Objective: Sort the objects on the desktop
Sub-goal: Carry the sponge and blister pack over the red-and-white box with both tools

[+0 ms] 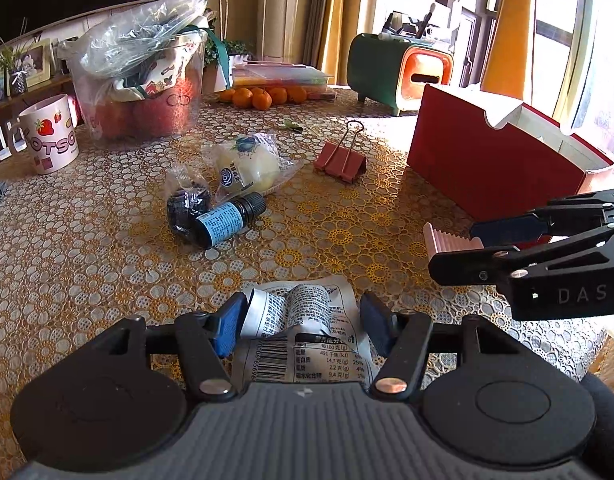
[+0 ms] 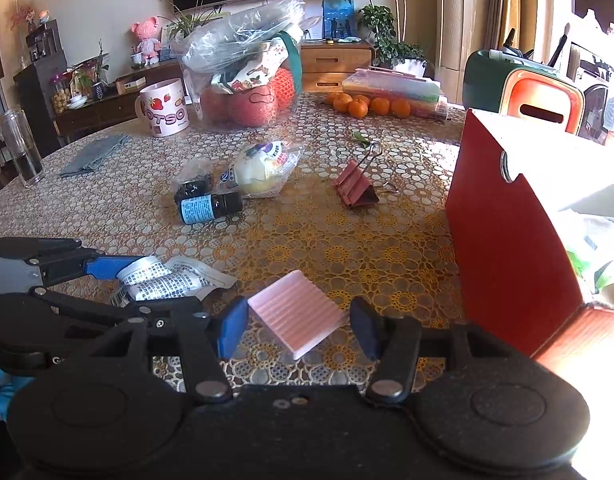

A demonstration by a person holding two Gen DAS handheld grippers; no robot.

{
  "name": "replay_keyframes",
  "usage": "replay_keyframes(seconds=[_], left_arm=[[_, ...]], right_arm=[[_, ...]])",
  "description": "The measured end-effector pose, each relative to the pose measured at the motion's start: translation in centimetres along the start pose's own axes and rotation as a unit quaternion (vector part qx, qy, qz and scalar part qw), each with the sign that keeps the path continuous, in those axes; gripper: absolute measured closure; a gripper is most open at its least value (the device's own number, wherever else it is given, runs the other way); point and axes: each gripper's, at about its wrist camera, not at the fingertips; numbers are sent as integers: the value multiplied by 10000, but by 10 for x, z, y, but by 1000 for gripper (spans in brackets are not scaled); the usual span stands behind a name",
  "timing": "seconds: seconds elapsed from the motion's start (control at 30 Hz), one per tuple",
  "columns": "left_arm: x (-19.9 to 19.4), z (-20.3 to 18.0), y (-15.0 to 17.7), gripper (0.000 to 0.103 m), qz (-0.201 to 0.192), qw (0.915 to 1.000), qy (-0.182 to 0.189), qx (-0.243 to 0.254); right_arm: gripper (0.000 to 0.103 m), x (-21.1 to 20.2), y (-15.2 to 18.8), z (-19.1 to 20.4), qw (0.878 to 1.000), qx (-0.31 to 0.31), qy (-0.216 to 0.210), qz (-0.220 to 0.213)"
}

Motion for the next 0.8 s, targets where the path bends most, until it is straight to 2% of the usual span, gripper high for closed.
replay_keyframes(seconds=[0.13, 0.17, 0.2, 0.4, 0.5, 0.57, 0.63, 0.67, 0.8], left_arm=[[-10, -6, -3, 42, -41, 10000, 22, -65], [-13, -8, -3, 48, -67, 10000, 8, -73], [-15, -10, -3, 65, -66, 10000, -10, -68], [-20, -14, -3, 66, -18, 9999, -96, -99], [-21, -13, -1, 66, 10, 9999, 14, -126], [-22, -15, 2, 59, -22, 10000, 38, -81], [-22, -18, 3, 24, -53, 10000, -3, -9], [-21, -20, 4, 21, -61, 10000, -10, 32], [-12, -22, 4, 21, 140, 9999, -3, 71]], right_arm=[[47, -9, 1, 0, 10000, -22, -33, -71], [47, -11, 1, 0, 9999, -34, -45, -85], [47, -13, 2, 0, 9999, -48, -48, -97], [47, -16, 3, -1, 9999, -126, -44, -79], [47, -14, 2, -4, 10000, -70, -18, -39], [47, -17, 3, -6, 9999, -60, -44, -73], [47, -19, 5, -6, 9999, -67, -42, -87], [47, -19, 6, -7, 9999, -56, -56, -83], [47, -18, 10, -8, 10000, -14, -22, -46]])
Point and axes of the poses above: each gripper's, at about its wrist camera, not at the fingertips, and x roughly the way its jaws point, z to its left, y to its underside, and after that the axes turned 7 degrees about z, right-handed
